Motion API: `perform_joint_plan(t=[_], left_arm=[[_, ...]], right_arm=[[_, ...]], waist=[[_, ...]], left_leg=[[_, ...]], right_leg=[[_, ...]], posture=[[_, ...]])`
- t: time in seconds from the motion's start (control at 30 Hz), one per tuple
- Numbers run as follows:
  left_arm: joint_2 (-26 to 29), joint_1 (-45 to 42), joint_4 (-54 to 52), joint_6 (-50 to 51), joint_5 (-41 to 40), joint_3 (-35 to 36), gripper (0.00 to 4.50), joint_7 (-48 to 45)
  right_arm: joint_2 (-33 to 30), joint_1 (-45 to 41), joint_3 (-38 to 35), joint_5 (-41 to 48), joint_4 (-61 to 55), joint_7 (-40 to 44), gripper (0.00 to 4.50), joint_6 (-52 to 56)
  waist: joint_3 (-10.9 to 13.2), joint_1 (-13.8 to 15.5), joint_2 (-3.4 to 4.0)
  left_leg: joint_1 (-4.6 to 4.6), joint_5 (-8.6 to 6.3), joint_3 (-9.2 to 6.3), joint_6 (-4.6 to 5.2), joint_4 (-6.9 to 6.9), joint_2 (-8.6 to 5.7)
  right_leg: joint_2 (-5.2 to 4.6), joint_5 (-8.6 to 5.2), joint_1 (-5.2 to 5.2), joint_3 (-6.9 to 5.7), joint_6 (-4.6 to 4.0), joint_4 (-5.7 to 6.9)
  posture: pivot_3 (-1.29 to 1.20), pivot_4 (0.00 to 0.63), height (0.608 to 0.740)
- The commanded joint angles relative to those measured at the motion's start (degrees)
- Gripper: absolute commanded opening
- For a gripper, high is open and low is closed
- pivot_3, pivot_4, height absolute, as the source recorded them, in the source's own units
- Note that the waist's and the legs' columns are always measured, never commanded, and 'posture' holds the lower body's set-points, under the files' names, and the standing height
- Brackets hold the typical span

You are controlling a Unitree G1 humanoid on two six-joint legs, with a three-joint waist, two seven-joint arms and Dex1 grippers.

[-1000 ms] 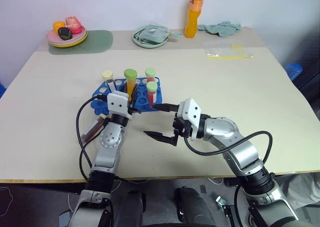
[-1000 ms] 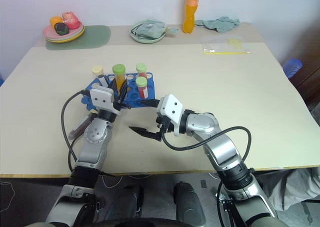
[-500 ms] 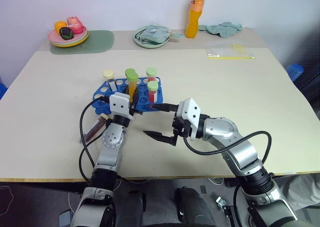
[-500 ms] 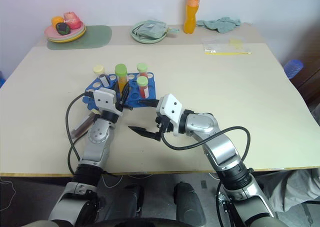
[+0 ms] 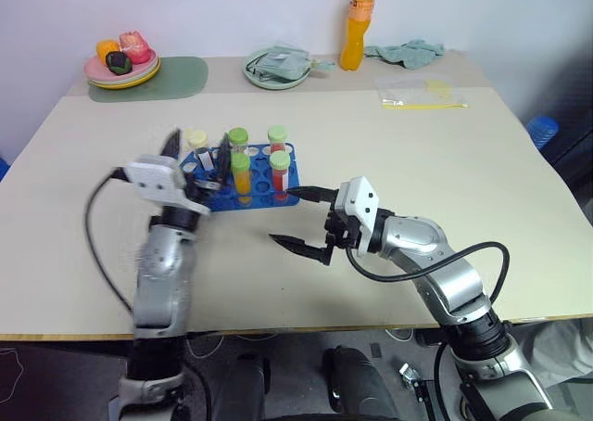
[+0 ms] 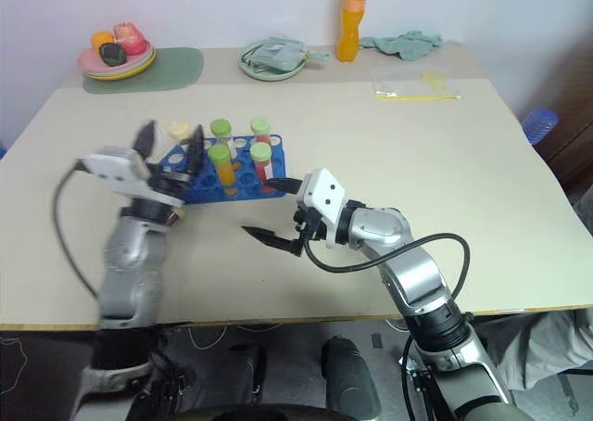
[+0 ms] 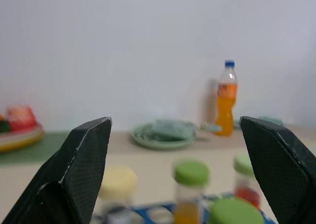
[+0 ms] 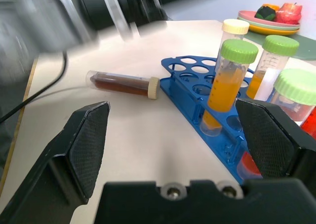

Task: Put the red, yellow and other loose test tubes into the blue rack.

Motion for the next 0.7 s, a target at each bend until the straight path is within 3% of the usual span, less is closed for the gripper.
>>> perform_joint_plan(t=[0.03, 0.1, 0.2, 0.3, 0.33, 0.47, 0.7], left_arm=[[11.08, 0.09, -8.42, 22.66, -18.13, 10.8, 4.38, 2.52], [20.24, 0.36, -9.84, 37.74, -25.27, 16.35, 4.38, 5.61], [33.33, 0.86, -9.18, 55.95, -29.11, 18.14, 4.38, 6.05], [41.93, -1.97, -3.62, 73.04, -41.16, 16.67, 4.38, -0.65], [45.18, -4.49, -1.25, 78.51, -41.79, 12.63, 4.38, -3.06], [48.33, -17.73, 6.92, 87.26, -38.17, -3.95, 4.38, -7.91], [48.58, -30.23, 16.64, 84.04, -25.65, -25.99, 4.38, -15.92]], right_arm=[[-0.19, -0.79, -1.41, 0.93, -0.09, 0.63, 4.5, -1.09], [-0.27, -1.15, -1.52, 0.84, 0.65, 1.02, 4.5, -1.41], [-0.25, -1.67, -1.37, 0.7, 1.71, 1.76, 4.5, -1.85], [0.16, -2.37, -0.93, 0.44, 2.95, 2.48, 4.5, -2.41], [0.34, -2.66, -0.68, 0.29, 3.39, 2.73, 4.5, -2.74], [1.07, -3.74, 0.26, -0.27, 4.93, 3.58, 4.5, -3.96], [0.63, -2.75, 0.27, -1.01, 3.71, 2.72, 4.5, -4.15]], waist=[[0.02, -0.12, -0.05], [0.03, -0.38, -0.01], [0.06, -0.74, -0.01], [0.06, -0.73, -0.01], [0.06, -0.71, -0.01], [0.08, -1.1, 0.01], [0.09, -1.81, 0.0]], left_leg=[[-0.01, 0.0, -0.02, 0.0, 0.0, 0.01], [0.03, 0.0, -0.06, 0.0, 0.0, 0.03], [0.05, -0.01, -0.07, 0.01, -0.01, 0.02], [0.07, -0.01, -0.06, 0.02, -0.02, 0.0], [0.07, -0.01, -0.06, 0.02, -0.02, -0.01], [0.1, -0.01, -0.07, 0.02, -0.05, -0.01], [0.06, 0.01, 0.02, -0.01, -0.18, 0.0]], right_leg=[[0.0, 0.0, 0.0, 0.0, 0.0, 0.02], [0.04, -0.01, -0.01, -0.02, -0.01, 0.07], [0.06, -0.02, 0.0, -0.03, -0.01, 0.11], [0.03, -0.02, 0.04, -0.04, 0.0, 0.06], [0.03, -0.03, 0.04, -0.05, 0.0, 0.07], [0.06, -0.03, 0.03, -0.09, -0.02, 0.09], [0.06, -0.03, -0.13, 0.02, -0.03, 0.09]], posture=[[0.0, 0.15, 0.74], [0.0, 0.15, 0.74], [0.0, 0.15, 0.74], [0.0, 0.15, 0.74], [0.0, 0.15, 0.74], [0.0, 0.15, 0.74], [0.0, 0.15, 0.74]])
